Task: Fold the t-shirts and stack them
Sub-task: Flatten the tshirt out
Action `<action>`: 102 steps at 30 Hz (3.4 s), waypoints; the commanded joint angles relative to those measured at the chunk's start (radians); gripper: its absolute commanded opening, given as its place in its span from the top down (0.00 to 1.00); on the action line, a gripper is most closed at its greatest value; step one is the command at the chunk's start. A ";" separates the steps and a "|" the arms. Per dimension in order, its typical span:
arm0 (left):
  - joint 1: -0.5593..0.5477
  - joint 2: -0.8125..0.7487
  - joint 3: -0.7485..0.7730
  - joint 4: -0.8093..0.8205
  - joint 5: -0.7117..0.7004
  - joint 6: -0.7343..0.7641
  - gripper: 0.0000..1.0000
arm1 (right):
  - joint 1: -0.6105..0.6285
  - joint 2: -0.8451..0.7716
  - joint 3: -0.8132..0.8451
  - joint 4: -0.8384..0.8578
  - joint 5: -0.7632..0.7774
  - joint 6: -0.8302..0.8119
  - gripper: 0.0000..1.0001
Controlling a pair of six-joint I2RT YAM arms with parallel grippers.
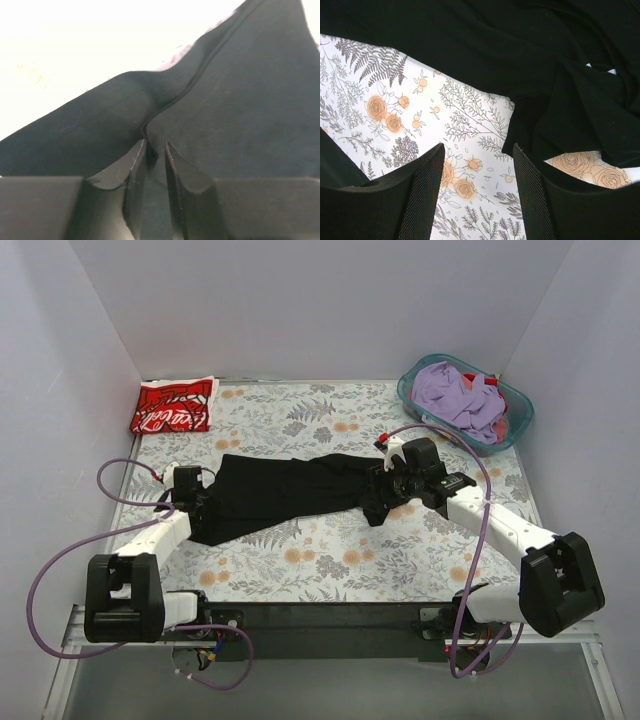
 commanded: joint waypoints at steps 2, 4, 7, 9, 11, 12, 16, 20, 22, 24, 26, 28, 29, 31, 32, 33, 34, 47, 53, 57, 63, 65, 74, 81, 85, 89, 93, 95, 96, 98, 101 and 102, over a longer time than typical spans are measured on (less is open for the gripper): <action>0.007 -0.053 0.003 0.045 0.006 0.014 0.84 | 0.005 -0.030 -0.011 0.025 0.007 0.008 0.37; 0.005 -0.059 0.003 0.043 0.007 0.014 0.92 | 0.005 -0.039 -0.014 0.023 0.022 0.003 0.36; 0.007 -0.071 0.002 0.045 0.007 0.016 1.00 | 0.005 -0.048 -0.011 0.020 0.065 -0.006 0.37; 0.005 -0.074 0.002 0.045 0.010 0.017 1.00 | 0.004 -0.048 -0.010 0.015 0.086 -0.007 0.36; 0.007 -0.073 0.002 0.043 0.013 0.019 1.00 | 0.004 -0.044 -0.008 0.009 0.092 -0.009 0.36; 0.005 -0.076 0.003 0.040 0.012 0.019 1.00 | 0.004 -0.040 -0.007 0.005 0.097 -0.009 0.36; 0.007 -0.097 0.016 0.010 -0.016 0.029 1.00 | -0.004 -0.019 -0.002 -0.017 0.154 -0.001 0.36; 0.007 -0.135 0.052 -0.055 -0.054 0.045 1.00 | -0.062 -0.001 -0.002 -0.046 0.180 0.026 0.35; 0.007 -0.173 0.059 -0.076 -0.068 0.046 1.00 | -0.085 0.015 -0.008 -0.049 0.175 0.029 0.35; 0.007 -0.200 0.059 -0.084 -0.077 0.052 1.00 | -0.121 0.030 -0.011 -0.049 0.149 0.037 0.35; 0.007 -0.230 0.062 -0.092 -0.086 0.060 1.00 | -0.156 0.055 -0.008 -0.049 0.122 0.045 0.36; 0.005 -0.246 0.059 -0.095 -0.089 0.063 1.00 | -0.173 0.062 0.000 -0.049 0.122 0.051 0.36; 0.005 -0.255 0.057 -0.093 -0.089 0.062 1.00 | -0.187 0.064 0.004 -0.049 0.141 0.051 0.36; 0.007 -0.258 0.043 -0.084 -0.091 0.062 1.00 | -0.202 0.073 0.021 -0.049 0.154 0.046 0.36; 0.005 -0.258 0.042 -0.081 -0.086 0.062 1.00 | -0.213 0.079 0.029 -0.050 0.172 0.046 0.36; 0.005 -0.255 0.046 -0.080 -0.085 0.062 1.00 | -0.214 0.085 0.036 -0.054 0.186 0.046 0.36; 0.004 -0.255 0.051 -0.078 -0.086 0.062 1.00 | -0.213 0.093 0.056 -0.067 0.186 0.043 0.37; -0.009 -0.263 0.062 -0.080 -0.126 0.069 1.00 | -0.214 0.231 0.104 0.014 0.198 0.132 0.37; -0.009 -0.269 0.065 -0.092 -0.145 0.072 1.00 | -0.222 0.300 0.199 0.011 0.160 0.085 0.89; -0.009 -0.289 0.144 -0.193 -0.169 0.054 1.00 | -0.219 0.201 0.228 -0.083 0.146 0.043 0.99; -0.009 -0.286 0.276 -0.302 -0.186 0.049 1.00 | -0.237 -0.020 0.055 -0.248 0.243 0.049 0.84; -0.010 -0.298 0.246 -0.305 -0.175 0.040 1.00 | -0.274 -0.072 -0.015 -0.287 0.235 0.083 0.72; -0.021 -0.339 0.132 -0.279 -0.154 0.037 1.00 | -0.293 -0.186 -0.111 -0.294 0.130 0.083 0.59; -0.027 -0.361 0.060 -0.231 -0.158 0.045 1.00 | -0.182 -0.064 -0.024 -0.189 0.094 0.135 0.58; -0.030 -0.353 0.059 -0.219 -0.160 0.048 1.00 | -0.112 -0.016 0.013 -0.150 0.179 0.137 0.56; -0.032 -0.355 0.057 -0.215 -0.166 0.049 1.00 | -0.087 0.036 0.015 -0.185 0.312 0.199 0.56; -0.033 -0.356 0.057 -0.215 -0.175 0.052 1.00 | -0.088 0.032 0.015 -0.156 0.383 0.172 0.56; -0.033 -0.352 0.060 -0.213 -0.175 0.052 1.00 | -0.078 0.038 0.032 -0.147 0.327 0.149 0.56; -0.033 -0.352 0.060 -0.210 -0.174 0.052 1.00 | -0.069 0.039 0.059 -0.133 0.324 0.102 0.56; -0.033 -0.350 0.060 -0.210 -0.171 0.052 1.00 | -0.021 0.061 0.088 -0.132 0.292 0.065 0.56; -0.033 -0.350 0.059 -0.208 -0.171 0.054 1.00 | 0.031 0.117 0.141 -0.138 0.287 0.003 0.56; -0.033 -0.350 0.060 -0.208 -0.172 0.054 1.00 | 0.043 0.131 0.150 -0.138 0.293 -0.007 0.56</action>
